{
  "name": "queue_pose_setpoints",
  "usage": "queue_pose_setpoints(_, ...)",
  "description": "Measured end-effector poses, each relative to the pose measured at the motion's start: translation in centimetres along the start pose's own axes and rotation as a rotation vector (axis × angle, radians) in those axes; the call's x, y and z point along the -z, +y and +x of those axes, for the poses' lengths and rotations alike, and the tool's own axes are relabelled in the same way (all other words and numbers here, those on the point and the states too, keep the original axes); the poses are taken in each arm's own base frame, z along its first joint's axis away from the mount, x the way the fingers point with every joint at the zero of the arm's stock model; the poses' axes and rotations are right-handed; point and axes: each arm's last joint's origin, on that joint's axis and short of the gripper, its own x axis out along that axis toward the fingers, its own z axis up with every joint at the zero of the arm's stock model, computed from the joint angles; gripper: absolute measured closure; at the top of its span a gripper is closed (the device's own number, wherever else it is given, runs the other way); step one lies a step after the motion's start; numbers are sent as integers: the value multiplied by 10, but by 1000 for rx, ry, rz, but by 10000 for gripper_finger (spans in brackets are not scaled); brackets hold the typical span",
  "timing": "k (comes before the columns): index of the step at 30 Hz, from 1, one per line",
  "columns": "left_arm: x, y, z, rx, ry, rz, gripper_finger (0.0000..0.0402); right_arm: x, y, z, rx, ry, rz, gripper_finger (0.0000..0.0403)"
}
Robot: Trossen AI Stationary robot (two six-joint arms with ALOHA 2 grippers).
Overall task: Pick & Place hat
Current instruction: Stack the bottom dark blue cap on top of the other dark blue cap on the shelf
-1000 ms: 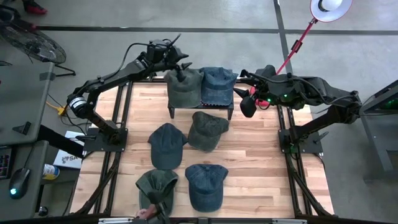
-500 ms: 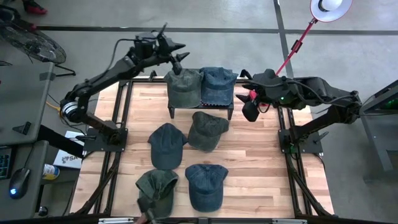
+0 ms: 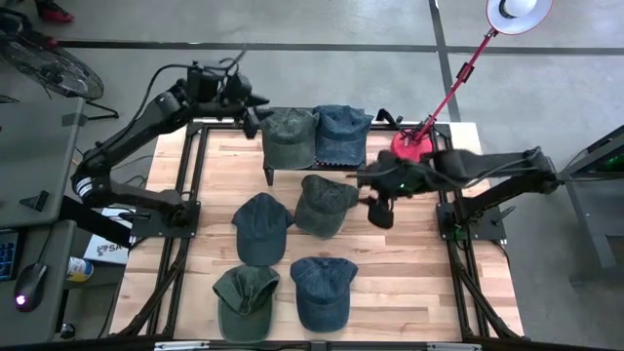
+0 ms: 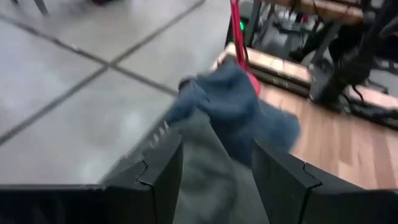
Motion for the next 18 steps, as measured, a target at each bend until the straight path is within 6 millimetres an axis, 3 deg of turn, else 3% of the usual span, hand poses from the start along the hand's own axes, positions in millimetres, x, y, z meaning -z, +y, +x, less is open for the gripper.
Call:
queue_pose_setpoints(10, 10, -61, -4, -40, 77, -49, 220, 62, 7, 71, -103, 60, -123, 190)
queue_pose_setpoints(18, 26, -116, -10, -67, 128, -102, 220, 96, 26, 95, -237, -38, -107, 190)
